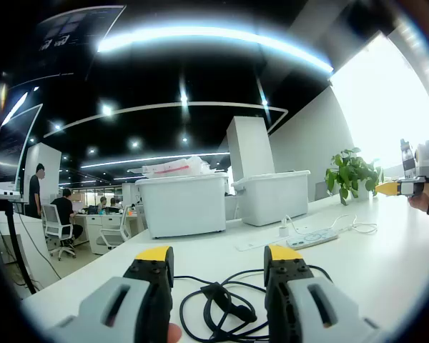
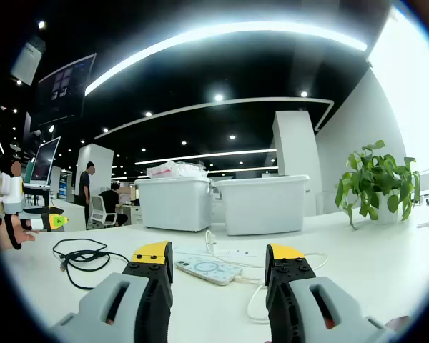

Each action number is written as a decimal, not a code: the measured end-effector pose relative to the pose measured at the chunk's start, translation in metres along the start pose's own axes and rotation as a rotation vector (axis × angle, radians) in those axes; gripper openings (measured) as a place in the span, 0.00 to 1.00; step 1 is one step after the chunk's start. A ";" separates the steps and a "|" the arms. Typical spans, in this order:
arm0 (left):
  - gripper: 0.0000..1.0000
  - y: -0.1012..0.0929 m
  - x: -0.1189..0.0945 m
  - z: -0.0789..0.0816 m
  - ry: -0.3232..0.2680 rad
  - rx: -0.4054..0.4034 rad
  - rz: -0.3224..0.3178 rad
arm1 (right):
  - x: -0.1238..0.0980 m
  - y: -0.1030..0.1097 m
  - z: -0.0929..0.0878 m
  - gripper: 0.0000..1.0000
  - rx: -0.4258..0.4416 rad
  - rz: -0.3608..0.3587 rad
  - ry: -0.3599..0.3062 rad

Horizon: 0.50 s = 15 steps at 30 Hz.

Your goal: Coil the Type-C to USB data cable on the desktop and secure it with Velcro straps.

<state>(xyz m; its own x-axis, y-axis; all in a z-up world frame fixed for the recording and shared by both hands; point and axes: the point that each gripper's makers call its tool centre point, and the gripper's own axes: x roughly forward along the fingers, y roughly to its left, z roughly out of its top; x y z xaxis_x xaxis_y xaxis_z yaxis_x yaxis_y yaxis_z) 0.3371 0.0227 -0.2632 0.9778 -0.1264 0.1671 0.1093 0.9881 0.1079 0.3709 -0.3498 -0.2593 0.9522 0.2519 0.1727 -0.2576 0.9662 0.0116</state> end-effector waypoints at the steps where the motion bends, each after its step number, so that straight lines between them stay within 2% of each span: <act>1: 0.52 0.000 0.000 0.000 0.000 0.000 0.000 | 0.000 0.000 0.000 0.52 0.000 0.000 0.000; 15: 0.52 0.000 0.000 -0.001 0.002 -0.006 0.000 | 0.002 0.002 0.002 0.51 -0.007 0.020 -0.015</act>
<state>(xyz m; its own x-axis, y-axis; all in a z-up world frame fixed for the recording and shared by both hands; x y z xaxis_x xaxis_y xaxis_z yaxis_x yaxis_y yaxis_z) 0.3372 0.0230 -0.2640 0.9782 -0.1263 0.1648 0.1104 0.9886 0.1025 0.3719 -0.3472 -0.2573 0.9443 0.2701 0.1878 -0.2752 0.9614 0.0009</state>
